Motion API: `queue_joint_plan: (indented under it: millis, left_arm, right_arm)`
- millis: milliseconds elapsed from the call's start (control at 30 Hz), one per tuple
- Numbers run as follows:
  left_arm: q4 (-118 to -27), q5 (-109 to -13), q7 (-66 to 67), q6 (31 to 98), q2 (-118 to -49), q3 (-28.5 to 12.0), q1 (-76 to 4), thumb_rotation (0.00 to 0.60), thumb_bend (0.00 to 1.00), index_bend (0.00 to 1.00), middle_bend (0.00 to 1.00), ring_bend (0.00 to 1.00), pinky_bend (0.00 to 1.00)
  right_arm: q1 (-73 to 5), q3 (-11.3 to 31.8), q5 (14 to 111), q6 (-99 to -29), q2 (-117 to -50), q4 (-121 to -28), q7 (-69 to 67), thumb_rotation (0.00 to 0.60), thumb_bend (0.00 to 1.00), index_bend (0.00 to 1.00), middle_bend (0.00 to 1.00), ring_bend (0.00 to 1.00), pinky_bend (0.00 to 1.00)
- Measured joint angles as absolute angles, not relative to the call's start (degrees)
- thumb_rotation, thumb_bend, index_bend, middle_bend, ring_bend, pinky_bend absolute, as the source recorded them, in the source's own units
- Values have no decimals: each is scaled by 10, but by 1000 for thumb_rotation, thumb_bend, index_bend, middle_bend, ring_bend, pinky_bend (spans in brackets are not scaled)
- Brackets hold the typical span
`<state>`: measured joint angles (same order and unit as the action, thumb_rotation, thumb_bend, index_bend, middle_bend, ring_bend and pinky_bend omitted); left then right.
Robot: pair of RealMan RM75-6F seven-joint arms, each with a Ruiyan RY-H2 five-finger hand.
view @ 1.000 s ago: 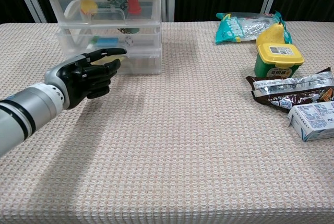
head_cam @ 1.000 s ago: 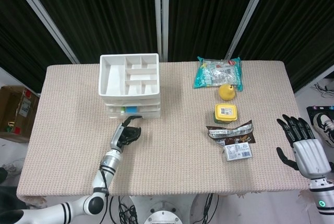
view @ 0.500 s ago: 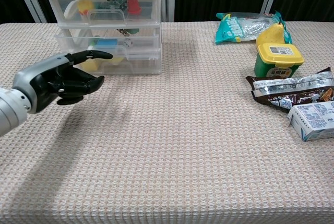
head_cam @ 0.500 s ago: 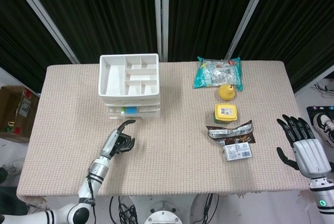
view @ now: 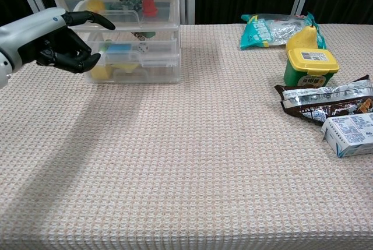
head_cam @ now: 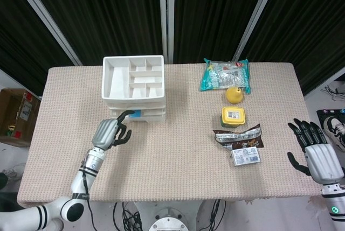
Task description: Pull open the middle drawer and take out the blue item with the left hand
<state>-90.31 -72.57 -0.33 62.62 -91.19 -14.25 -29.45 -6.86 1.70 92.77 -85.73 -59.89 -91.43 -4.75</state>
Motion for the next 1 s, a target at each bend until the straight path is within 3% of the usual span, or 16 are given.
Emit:
queue_joint_plan:
  millis: [167,433,1000]
  left_arm:
    - [-901,-701,22,602,-905,-141,-308,600,465,222,878,989,1000]
    - [-920,-687,47,595,-889,-133,-318,600,461,345,883,993,1000]
    - [-1012,-720,58,601,-827,-81,-306,600,447,353,883,993,1000]
  right_arm:
    - [-70,17,926,-855,-600,-911,-50,600,330,0,0,0,0]
    - [-70,17,926,-854,-602,-909,-52,600,330,0,0,0,0]
    - [-67,14,929,-857,-604,-908,-52,600,330,0,0,0,0]
